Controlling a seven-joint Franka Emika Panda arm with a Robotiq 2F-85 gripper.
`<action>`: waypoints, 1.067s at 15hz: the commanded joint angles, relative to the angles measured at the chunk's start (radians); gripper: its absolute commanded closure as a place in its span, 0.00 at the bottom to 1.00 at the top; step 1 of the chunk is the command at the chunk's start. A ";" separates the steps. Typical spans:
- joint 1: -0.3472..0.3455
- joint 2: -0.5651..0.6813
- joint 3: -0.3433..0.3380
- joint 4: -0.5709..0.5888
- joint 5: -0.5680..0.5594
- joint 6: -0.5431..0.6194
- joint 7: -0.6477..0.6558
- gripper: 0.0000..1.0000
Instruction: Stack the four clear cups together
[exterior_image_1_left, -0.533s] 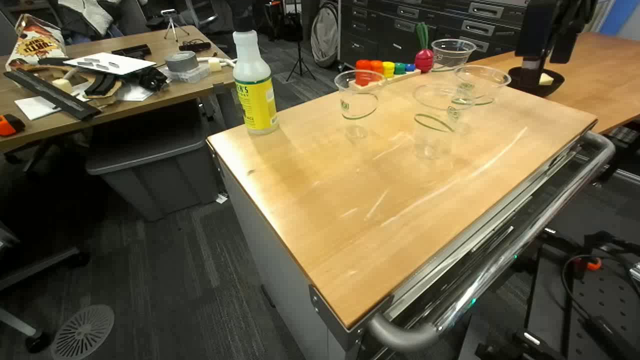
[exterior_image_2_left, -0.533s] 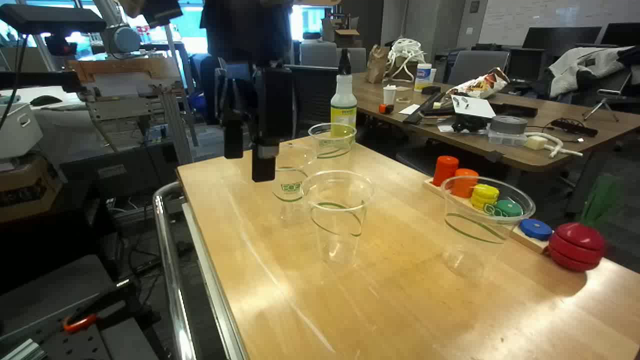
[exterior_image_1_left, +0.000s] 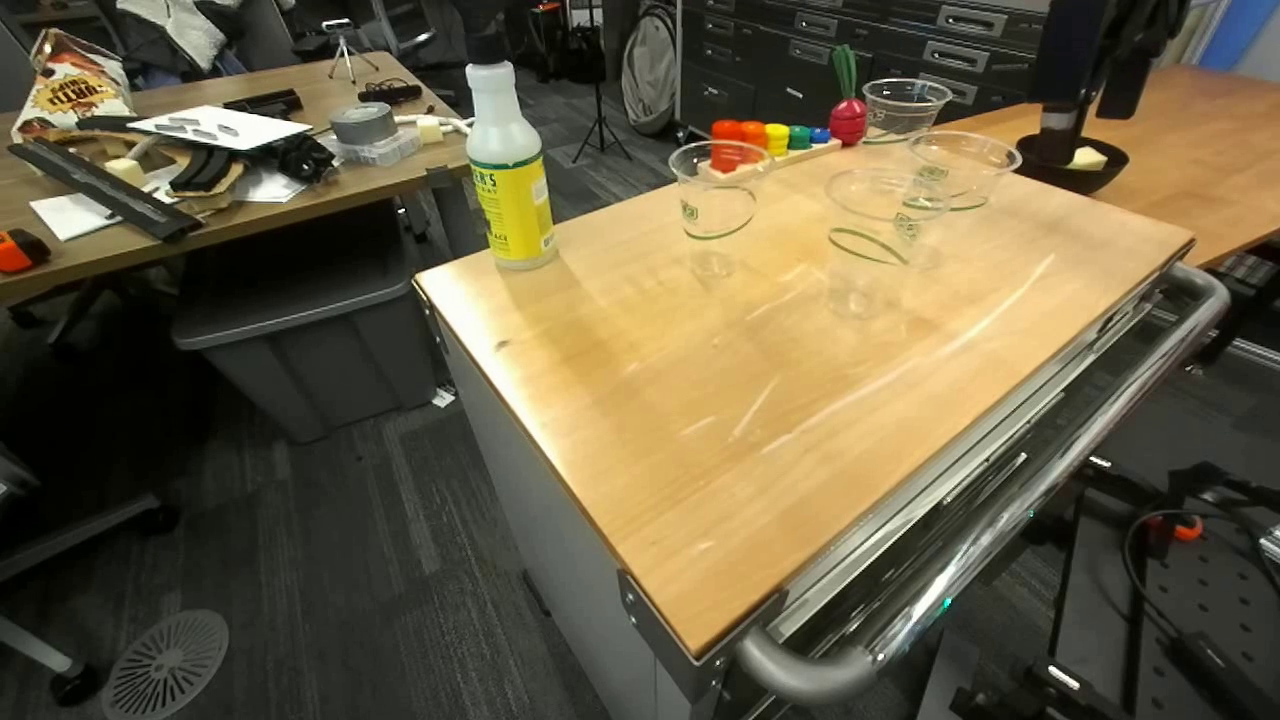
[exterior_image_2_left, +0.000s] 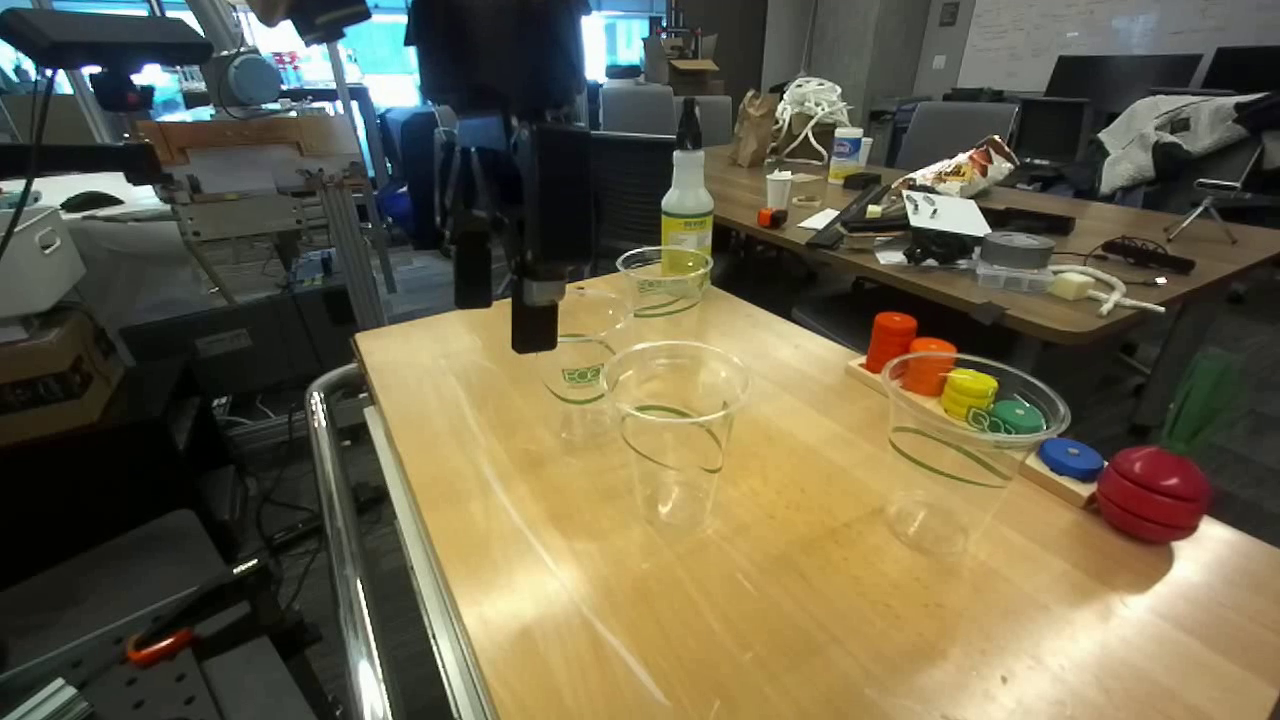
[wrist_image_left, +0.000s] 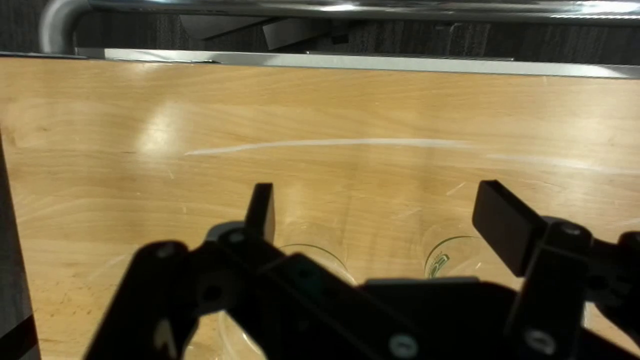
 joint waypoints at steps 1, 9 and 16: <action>0.010 0.000 -0.010 0.001 -0.004 -0.002 0.003 0.00; -0.016 0.003 -0.090 0.010 0.089 0.032 0.007 0.00; -0.076 0.073 -0.132 0.031 0.136 0.179 0.121 0.00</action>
